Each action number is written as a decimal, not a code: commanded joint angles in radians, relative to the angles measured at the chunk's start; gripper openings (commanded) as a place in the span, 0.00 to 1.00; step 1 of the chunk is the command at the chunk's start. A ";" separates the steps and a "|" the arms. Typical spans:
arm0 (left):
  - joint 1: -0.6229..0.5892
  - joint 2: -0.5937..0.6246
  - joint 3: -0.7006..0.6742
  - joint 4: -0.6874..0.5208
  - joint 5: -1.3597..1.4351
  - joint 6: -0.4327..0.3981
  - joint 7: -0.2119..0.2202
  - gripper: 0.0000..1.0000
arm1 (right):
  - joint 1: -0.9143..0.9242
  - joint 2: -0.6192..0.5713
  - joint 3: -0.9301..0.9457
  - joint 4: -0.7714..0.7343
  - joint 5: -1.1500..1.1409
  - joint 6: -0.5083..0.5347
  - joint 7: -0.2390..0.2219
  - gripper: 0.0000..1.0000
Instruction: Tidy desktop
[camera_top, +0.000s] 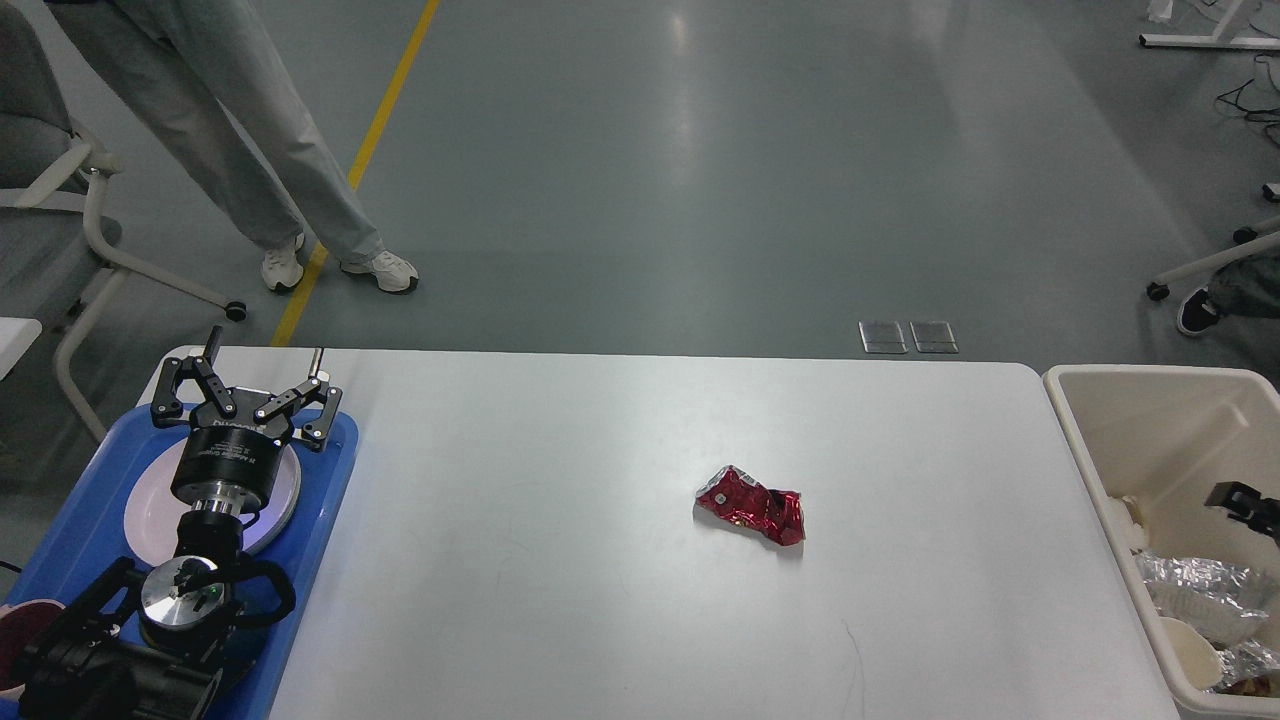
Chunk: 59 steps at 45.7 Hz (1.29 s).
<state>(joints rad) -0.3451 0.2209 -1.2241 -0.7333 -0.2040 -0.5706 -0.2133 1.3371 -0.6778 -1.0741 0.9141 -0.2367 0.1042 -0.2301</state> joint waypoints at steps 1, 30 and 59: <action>0.000 0.000 0.002 0.000 0.000 0.000 0.000 0.96 | 0.308 0.090 -0.167 0.187 -0.001 0.153 -0.006 1.00; 0.000 0.000 0.002 0.000 0.000 0.000 0.000 0.96 | 1.065 0.489 -0.063 0.686 0.008 0.606 -0.005 1.00; 0.000 0.000 0.002 0.000 0.000 0.000 0.000 0.96 | 0.680 0.572 0.134 0.436 -0.151 0.350 -0.002 1.00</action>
<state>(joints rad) -0.3452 0.2209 -1.2226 -0.7331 -0.2041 -0.5707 -0.2132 2.1376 -0.1400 -0.9897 1.4239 -0.2785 0.5263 -0.2347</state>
